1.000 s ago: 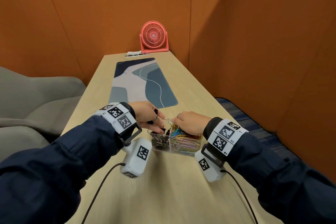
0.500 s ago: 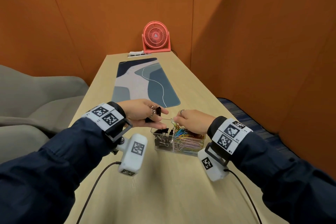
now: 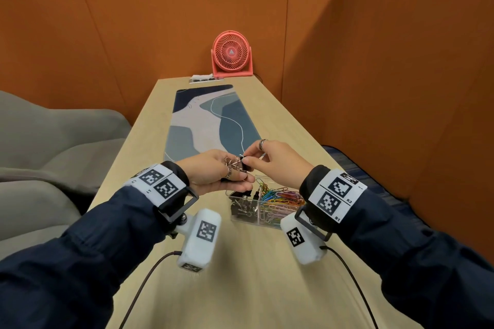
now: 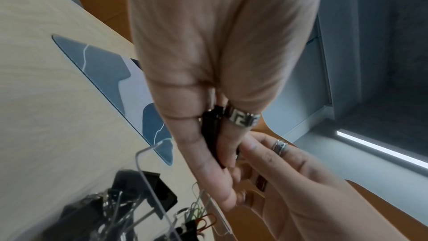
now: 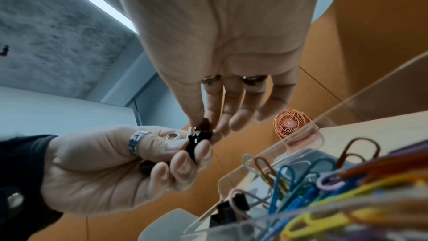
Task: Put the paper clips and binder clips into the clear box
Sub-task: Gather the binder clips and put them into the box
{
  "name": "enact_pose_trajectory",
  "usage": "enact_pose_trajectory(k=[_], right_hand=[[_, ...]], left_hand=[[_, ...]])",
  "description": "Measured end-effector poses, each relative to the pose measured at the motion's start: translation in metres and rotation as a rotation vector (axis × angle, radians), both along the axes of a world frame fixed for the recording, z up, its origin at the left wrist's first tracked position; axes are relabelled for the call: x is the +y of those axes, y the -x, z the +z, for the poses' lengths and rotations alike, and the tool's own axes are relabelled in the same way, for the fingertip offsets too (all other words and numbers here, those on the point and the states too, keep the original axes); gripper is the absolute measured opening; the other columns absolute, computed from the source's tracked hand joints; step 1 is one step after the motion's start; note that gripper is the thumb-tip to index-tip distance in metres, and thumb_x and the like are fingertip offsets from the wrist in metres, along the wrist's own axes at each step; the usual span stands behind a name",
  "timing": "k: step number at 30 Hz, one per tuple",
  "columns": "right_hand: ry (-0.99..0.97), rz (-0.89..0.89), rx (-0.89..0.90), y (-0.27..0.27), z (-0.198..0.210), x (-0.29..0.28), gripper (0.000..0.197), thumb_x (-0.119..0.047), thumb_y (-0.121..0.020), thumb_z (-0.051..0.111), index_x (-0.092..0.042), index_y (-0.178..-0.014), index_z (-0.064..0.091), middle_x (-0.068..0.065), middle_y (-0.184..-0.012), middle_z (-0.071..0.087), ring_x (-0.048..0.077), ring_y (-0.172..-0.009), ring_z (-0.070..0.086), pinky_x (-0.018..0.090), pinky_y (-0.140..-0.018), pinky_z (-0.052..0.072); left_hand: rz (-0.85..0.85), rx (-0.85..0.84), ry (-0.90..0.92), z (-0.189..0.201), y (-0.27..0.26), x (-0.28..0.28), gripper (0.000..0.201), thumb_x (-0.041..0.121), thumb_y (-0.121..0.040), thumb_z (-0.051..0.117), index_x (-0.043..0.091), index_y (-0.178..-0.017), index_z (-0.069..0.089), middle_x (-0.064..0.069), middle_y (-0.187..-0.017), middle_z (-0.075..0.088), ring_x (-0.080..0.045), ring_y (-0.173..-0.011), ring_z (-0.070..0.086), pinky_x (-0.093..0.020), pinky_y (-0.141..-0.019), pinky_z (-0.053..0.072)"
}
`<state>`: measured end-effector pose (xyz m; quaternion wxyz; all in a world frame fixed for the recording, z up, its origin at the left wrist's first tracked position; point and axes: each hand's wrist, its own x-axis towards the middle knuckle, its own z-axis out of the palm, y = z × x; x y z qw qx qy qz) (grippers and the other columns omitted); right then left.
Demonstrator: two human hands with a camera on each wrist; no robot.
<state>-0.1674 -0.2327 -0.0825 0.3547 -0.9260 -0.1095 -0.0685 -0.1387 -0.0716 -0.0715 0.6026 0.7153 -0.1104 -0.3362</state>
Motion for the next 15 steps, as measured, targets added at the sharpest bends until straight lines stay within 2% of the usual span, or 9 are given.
enact_pose_trajectory(k=[2, 6, 9, 11, 13, 15], right_hand=[[-0.004, -0.004, 0.009, -0.001, -0.001, 0.000, 0.017, -0.025, -0.093, 0.055, -0.014, -0.102, 0.063, -0.006, -0.086, 0.060, -0.003, -0.062, 0.045, 0.009, -0.060, 0.033], [-0.020, -0.068, -0.012, -0.001, 0.005, -0.006, 0.015, -0.023, -0.093, 0.054, -0.012, -0.100, 0.062, -0.015, -0.073, 0.052, -0.002, -0.064, 0.046, 0.006, -0.057, 0.035], [0.082, -0.035, 0.006, 0.001, 0.010, -0.011, 0.014, -0.022, -0.091, 0.057, -0.013, -0.099, 0.064, -0.008, -0.077, 0.060, -0.003, -0.062, 0.047, 0.005, -0.056, 0.036], [0.172, 0.017, 0.036, 0.003, 0.011, -0.010, 0.015, -0.021, -0.090, 0.060, -0.011, -0.099, 0.067, 0.000, -0.084, 0.067, -0.001, -0.063, 0.050, 0.011, -0.062, 0.039], [0.259, 0.047, 0.059, 0.004, 0.007, -0.006, 0.016, -0.021, -0.088, 0.063, -0.012, -0.100, 0.067, 0.002, -0.084, 0.068, 0.004, -0.065, 0.052, 0.016, -0.063, 0.040], [0.333, 0.056, 0.062, 0.004, 0.003, -0.001, 0.015, -0.021, -0.086, 0.064, -0.014, -0.100, 0.063, 0.001, -0.084, 0.065, 0.008, -0.066, 0.051, 0.016, -0.059, 0.038]], left_hand=[[0.004, 0.011, 0.002, -0.001, 0.001, 0.001, 0.017, -0.012, -0.093, 0.045, -0.002, -0.098, 0.058, -0.016, -0.088, 0.067, -0.015, -0.066, 0.071, -0.019, -0.063, 0.058], [0.076, 0.037, -0.001, -0.002, -0.001, 0.006, 0.017, -0.011, -0.094, 0.044, 0.000, -0.103, 0.054, -0.018, -0.088, 0.066, -0.016, -0.060, 0.070, -0.020, -0.057, 0.057], [0.124, 0.026, -0.035, -0.005, -0.004, 0.012, 0.013, -0.009, -0.094, 0.045, 0.000, -0.091, 0.053, -0.017, -0.082, 0.068, -0.014, -0.056, 0.068, -0.020, -0.053, 0.056], [0.140, 0.013, -0.060, -0.008, -0.007, 0.016, 0.015, -0.008, -0.095, 0.045, 0.002, -0.086, 0.052, -0.017, -0.086, 0.068, -0.012, -0.054, 0.067, -0.018, -0.050, 0.054], [0.141, -0.008, -0.087, -0.010, -0.009, 0.019, 0.019, -0.006, -0.096, 0.044, 0.003, -0.082, 0.053, -0.016, -0.089, 0.068, -0.008, -0.052, 0.065, -0.016, -0.048, 0.052], [0.130, -0.024, -0.105, -0.011, -0.010, 0.021, 0.023, -0.005, -0.097, 0.042, 0.005, -0.078, 0.052, -0.015, -0.090, 0.068, -0.006, -0.048, 0.060, -0.016, -0.046, 0.048]])
